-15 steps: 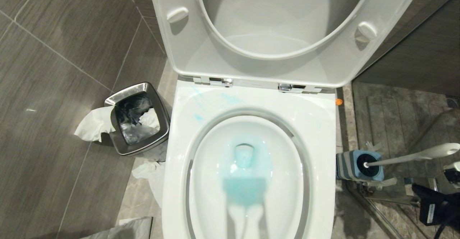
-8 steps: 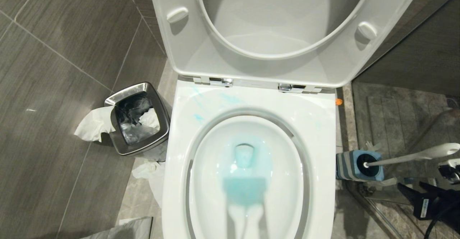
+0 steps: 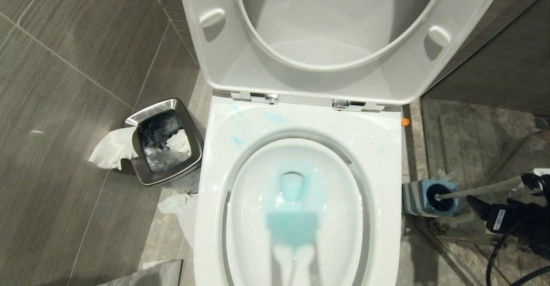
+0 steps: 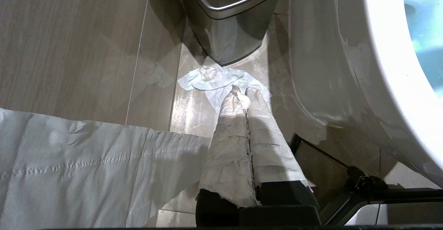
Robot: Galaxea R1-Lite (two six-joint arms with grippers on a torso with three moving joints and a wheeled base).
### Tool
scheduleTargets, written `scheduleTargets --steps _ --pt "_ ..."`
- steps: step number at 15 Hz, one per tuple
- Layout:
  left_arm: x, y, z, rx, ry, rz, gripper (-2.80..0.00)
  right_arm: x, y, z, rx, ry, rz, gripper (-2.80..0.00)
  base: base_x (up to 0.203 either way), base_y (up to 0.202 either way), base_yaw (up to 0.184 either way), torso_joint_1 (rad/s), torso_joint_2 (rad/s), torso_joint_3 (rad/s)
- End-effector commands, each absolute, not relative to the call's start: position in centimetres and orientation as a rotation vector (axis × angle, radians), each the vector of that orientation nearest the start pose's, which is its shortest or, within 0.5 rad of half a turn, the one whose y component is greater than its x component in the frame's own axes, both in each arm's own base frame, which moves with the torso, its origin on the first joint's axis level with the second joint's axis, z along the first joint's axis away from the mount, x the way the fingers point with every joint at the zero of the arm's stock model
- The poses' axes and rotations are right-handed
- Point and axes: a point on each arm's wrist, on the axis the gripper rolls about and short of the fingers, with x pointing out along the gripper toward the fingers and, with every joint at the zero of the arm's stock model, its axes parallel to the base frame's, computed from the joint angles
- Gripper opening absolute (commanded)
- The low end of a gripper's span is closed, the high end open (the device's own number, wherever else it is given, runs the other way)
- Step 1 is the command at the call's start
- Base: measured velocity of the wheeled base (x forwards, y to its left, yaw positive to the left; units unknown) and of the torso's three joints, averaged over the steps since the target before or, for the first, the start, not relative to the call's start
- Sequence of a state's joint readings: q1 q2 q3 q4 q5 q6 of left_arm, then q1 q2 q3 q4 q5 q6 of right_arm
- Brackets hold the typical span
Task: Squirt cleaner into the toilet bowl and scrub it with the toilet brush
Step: Scrub the toilet bowl
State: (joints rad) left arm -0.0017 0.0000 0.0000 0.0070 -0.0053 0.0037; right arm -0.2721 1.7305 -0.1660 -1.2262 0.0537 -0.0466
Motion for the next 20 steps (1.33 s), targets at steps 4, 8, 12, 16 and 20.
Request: scheduleTargets --steps 4,8,12,16,20 --pt "-2.3 0.0 7.4 0.004 0.011 -0.007 -2.80 23.8 -6.6 7.3 0.015 0.339 -0.229 0.00 0.000 0.000 0.000 0.000 0.00 0.000" --pt "-2.2 0.0 7.4 0.003 0.012 -0.008 -2.80 26.0 -7.2 7.0 0.008 0.307 -0.229 0.00 0.000 0.000 0.000 0.000 0.00 0.000" --pt "-2.3 0.0 7.4 0.003 0.011 -0.008 -2.80 26.8 -6.9 7.2 -0.007 0.259 -0.212 0.00 0.000 0.000 0.000 0.000 0.00 0.000" --pt "-2.2 0.0 7.4 0.003 0.012 -0.008 -2.80 27.0 -6.4 7.9 -0.023 0.191 -0.196 0.00 0.000 0.000 0.000 0.000 0.00 0.000" --pt "-2.2 0.0 7.4 0.005 0.012 -0.008 -2.80 27.2 -6.5 8.0 -0.028 0.182 -0.198 -2.80 0.000 0.000 0.000 0.000 0.00 0.000"
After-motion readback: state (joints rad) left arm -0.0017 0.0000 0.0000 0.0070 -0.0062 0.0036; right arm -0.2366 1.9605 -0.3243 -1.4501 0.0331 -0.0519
